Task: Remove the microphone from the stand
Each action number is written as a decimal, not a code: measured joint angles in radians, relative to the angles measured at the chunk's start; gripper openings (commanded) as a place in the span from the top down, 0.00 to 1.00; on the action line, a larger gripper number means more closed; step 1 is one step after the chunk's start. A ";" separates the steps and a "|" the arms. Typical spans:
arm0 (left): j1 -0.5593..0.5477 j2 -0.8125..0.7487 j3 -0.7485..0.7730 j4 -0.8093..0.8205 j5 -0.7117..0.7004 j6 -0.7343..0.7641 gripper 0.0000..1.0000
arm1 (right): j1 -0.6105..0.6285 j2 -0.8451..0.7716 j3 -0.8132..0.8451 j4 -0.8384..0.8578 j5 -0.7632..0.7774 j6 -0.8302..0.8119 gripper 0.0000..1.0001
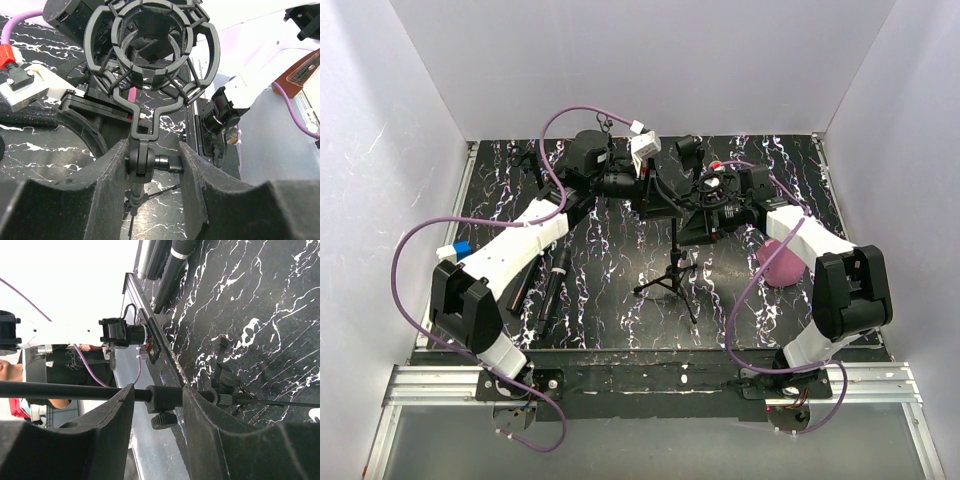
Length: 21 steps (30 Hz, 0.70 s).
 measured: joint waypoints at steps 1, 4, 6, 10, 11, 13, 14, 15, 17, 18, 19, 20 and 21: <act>-0.001 -0.002 -0.002 -0.002 -0.003 0.002 1.00 | 0.000 0.001 -0.003 0.002 -0.005 0.000 0.43; -0.003 -0.013 -0.004 -0.024 -0.011 0.017 1.00 | 0.001 0.001 -0.024 0.001 -0.007 -0.008 0.38; -0.004 -0.019 -0.004 -0.042 -0.014 0.027 1.00 | -0.001 0.000 -0.041 -0.006 -0.007 -0.016 0.36; -0.005 -0.028 -0.007 -0.063 -0.019 0.044 1.00 | -0.001 -0.003 -0.071 -0.021 -0.011 -0.027 0.36; -0.005 -0.030 -0.007 -0.066 -0.021 0.046 1.00 | 0.000 -0.003 -0.074 -0.025 -0.014 -0.029 0.37; -0.005 -0.032 -0.007 -0.071 -0.024 0.048 1.00 | 0.000 -0.005 -0.076 -0.030 -0.023 -0.033 0.41; -0.005 -0.032 -0.007 -0.074 -0.025 0.050 1.00 | 0.000 -0.006 -0.077 -0.034 -0.028 -0.034 0.43; -0.005 -0.033 -0.007 -0.075 -0.027 0.051 1.00 | 0.000 -0.008 -0.077 -0.036 -0.035 -0.035 0.46; -0.005 -0.034 -0.007 -0.078 -0.031 0.054 1.00 | 0.000 -0.015 -0.080 -0.039 -0.055 -0.034 0.50; -0.005 -0.035 -0.007 -0.081 -0.034 0.056 1.00 | 0.001 -0.018 -0.082 -0.037 -0.063 -0.034 0.50; -0.005 -0.035 -0.007 -0.083 -0.036 0.058 1.00 | 0.001 -0.022 -0.087 -0.035 -0.075 -0.034 0.51; -0.005 -0.036 -0.007 -0.085 -0.038 0.060 1.00 | 0.001 -0.027 -0.093 -0.034 -0.087 -0.032 0.53; -0.005 -0.037 -0.007 -0.087 -0.040 0.061 1.00 | 0.001 -0.031 -0.098 -0.034 -0.098 -0.030 0.54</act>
